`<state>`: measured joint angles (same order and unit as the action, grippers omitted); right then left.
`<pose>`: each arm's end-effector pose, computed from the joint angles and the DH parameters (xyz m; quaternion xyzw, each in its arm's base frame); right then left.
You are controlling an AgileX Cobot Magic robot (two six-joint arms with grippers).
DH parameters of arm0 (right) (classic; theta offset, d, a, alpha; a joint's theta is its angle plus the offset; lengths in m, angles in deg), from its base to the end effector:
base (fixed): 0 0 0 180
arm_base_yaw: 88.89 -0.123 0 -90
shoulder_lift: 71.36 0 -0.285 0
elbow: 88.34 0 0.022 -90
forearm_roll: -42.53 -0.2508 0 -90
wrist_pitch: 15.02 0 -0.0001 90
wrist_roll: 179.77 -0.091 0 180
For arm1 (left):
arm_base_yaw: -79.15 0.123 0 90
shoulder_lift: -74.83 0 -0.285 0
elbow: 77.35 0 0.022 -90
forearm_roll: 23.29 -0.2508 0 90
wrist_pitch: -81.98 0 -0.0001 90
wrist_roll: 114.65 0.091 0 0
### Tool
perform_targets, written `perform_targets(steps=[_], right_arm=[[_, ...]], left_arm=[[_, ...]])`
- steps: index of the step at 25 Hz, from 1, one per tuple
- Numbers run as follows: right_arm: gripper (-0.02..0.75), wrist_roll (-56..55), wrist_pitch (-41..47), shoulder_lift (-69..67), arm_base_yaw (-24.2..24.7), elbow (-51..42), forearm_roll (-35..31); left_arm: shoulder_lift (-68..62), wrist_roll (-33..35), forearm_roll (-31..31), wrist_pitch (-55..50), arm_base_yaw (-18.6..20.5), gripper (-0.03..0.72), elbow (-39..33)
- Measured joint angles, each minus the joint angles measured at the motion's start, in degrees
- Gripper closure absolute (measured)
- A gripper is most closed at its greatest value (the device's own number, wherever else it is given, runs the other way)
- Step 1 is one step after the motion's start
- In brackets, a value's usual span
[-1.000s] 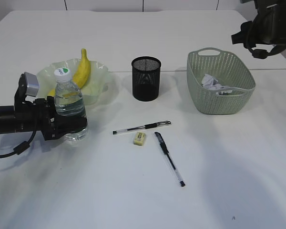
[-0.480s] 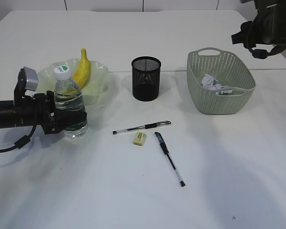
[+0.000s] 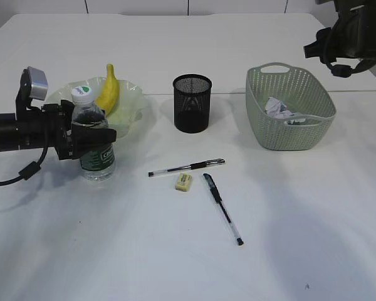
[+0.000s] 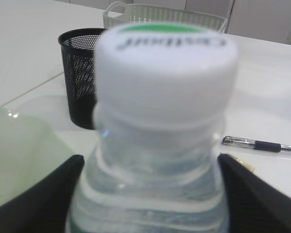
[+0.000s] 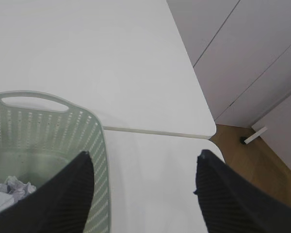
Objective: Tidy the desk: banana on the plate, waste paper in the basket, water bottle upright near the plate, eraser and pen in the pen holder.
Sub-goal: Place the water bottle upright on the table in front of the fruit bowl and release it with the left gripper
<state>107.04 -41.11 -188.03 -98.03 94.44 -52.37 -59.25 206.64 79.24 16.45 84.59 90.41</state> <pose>0.4403 0.0305 0.2600 -0.0305 0.8355 -0.2009 0.5105 0.3974 -0.0434 0.1099 0.3676 0.6946 -0.3346 0.5201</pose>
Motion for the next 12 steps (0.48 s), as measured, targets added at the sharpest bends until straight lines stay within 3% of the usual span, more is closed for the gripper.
perform_targets(steps=[12], right_arm=[[0.244,0.0,-0.2,0.0,0.0,0.0,0.0]], left_arm=[[3.7,-1.4,0.0,-0.1,-1.8,0.099,2.6]])
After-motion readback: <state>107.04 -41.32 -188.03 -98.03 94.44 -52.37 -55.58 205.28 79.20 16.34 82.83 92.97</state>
